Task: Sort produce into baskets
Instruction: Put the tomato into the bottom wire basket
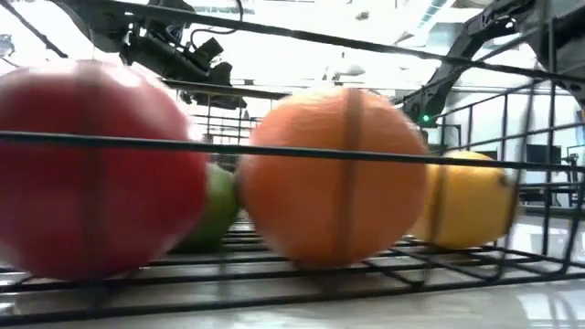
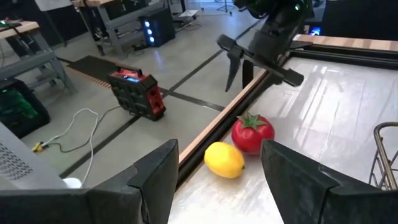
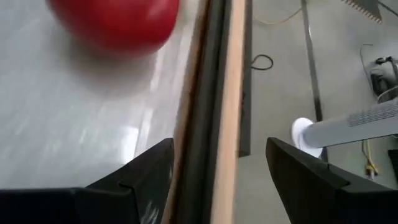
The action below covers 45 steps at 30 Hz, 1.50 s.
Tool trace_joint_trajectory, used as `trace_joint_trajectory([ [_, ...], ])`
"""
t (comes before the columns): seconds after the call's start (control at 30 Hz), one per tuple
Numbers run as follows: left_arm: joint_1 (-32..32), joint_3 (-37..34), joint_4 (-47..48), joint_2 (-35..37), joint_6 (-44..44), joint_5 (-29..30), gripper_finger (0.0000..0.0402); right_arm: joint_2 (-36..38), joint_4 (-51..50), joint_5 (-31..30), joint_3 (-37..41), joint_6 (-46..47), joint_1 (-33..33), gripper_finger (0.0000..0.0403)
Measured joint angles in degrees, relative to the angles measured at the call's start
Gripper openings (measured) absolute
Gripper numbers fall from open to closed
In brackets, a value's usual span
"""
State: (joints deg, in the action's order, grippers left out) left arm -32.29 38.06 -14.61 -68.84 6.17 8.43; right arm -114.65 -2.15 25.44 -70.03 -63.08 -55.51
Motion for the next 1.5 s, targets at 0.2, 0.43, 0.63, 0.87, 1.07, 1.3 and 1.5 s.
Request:
trace_joint_trajectory([
  [0.2, 0.0, 0.0, 0.0, 0.0, -0.1, 0.4, 0.0216, 0.0, -8.3, 1.5, -4.2, 1.8, 2.9, 0.0281],
  [0.43, 0.0, 0.0, 2.3, 0.0, -3.9, 0.9, 0.0216, 0.0, -9.6, 2.2, -5.1, 3.7, 6.5, 0.0281],
  [0.63, 0.0, 0.0, 5.0, 0.0, -4.5, 0.9, 0.0216, 0.0, -9.4, 2.9, -5.1, 6.2, 8.8, 0.0281],
  [0.87, 0.0, 0.0, 4.8, 0.0, -4.3, 1.0, 0.0216, 0.0, -8.7, 2.9, -5.1, 12.9, 8.9, 0.0301],
  [1.07, 0.0, 0.0, 4.7, 0.0, -4.1, 1.0, 0.0216, 0.0, -9.4, 3.0, -5.1, 13.7, 8.8, 0.0379],
  [1.3, 0.0, 0.0, 4.7, 0.0, -4.1, 1.0, 0.0216, 0.0, -9.4, 3.0, -5.1, 13.6, 10.6, 0.0382],
  [1.5, 0.0, 0.0, 5.0, 0.0, -4.4, 1.0, 0.0216, 0.0, -9.0, 4.4, -5.1, 13.6, 10.9, 0.0396],
])
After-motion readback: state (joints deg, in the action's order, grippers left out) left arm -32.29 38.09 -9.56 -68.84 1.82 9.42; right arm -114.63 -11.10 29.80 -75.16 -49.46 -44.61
